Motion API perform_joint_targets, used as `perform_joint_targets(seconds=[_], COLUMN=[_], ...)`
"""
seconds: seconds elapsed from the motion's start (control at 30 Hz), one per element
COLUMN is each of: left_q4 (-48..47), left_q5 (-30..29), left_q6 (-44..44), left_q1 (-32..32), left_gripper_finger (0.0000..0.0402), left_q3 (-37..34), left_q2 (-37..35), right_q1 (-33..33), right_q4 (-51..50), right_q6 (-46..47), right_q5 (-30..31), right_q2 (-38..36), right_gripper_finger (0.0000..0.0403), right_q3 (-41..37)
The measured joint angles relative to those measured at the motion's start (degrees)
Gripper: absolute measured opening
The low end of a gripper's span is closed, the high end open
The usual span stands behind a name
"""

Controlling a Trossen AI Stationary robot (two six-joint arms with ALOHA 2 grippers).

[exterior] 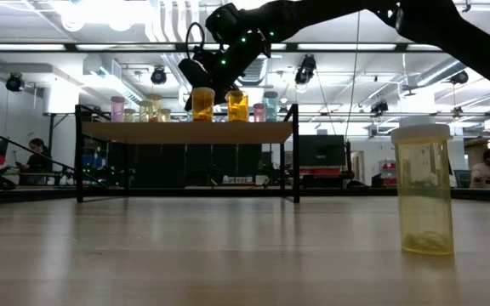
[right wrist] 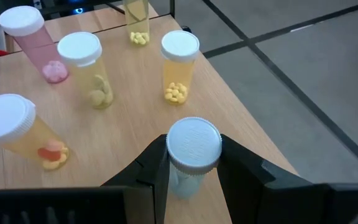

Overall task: Pick and place medicine bottles onto shelf by color
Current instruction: Put the blue pill bottle on the shelf, then put the yellow pill bottle on the shelf

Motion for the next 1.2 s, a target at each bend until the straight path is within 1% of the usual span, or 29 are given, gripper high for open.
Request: perform_joint_targets(seconds=[0.23,0.53,0.7,0.83,1.03,1.2], left_q4=[-0.01,-0.07,-0.07,-0.13,-0.22,-0.19], left_q5=[0.02,0.03,0.04,0.07,0.08,0.09], left_q6=[0.00,0.00,-0.02,0.00,-0.02,-0.07], left_q1=[0.00,0.00,0.00,0.01,0.00,-0.04], left_gripper_finger=[0.0240,0.0240,0.0240,0.0240,0.0240,0.0240], left_q3=[0.00,0.00,0.00,0.00,-0.02,-0.02], left_q2=[0.09,0.11,0.21,0.31,0.55,0.73], right_q1=[0.00,0.00,0.00,0.02,0.36,1.71], right_q4=[0.06,0.08,0.07,-1.47,-6.72,-6.94], right_q6=[0.03,0.32,0.06,0.03,0.01,-0.01], right_q5=[0.00,0.04,0.03,0.02,-0.09,-1.49], right_q2=[0.00,0.00,-0.03,-0.54,-1.12,-5.17], right_gripper_finger=[0.0111,0.0168,0.0188,0.0195,0.0195,0.0194], right_q3=[0.00,0.00,0.00,0.88,7.05,6.43])
